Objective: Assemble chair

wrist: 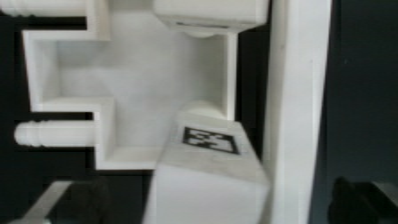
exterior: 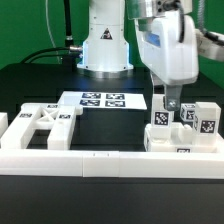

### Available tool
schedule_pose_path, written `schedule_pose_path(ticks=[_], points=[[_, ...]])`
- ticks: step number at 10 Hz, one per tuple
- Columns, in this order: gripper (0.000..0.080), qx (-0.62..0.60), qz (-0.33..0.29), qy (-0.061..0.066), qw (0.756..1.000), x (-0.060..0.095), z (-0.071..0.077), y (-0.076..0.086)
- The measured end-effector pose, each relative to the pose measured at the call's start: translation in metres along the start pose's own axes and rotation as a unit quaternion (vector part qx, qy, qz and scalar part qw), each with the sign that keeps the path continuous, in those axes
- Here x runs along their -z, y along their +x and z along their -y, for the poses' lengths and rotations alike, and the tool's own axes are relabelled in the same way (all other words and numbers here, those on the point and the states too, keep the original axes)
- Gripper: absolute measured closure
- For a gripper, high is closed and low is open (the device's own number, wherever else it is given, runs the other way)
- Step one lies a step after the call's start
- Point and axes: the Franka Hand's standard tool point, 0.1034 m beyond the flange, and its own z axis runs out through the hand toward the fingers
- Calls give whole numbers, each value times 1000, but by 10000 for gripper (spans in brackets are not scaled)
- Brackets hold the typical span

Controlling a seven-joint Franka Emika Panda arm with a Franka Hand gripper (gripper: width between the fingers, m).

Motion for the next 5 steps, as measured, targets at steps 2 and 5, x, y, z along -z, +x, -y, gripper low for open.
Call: schedule_pose_path(ticks=[2, 5], points=[[151, 104, 0, -1, 995, -1, -1, 0], [150, 282, -21, -19, 959, -1, -3, 2]])
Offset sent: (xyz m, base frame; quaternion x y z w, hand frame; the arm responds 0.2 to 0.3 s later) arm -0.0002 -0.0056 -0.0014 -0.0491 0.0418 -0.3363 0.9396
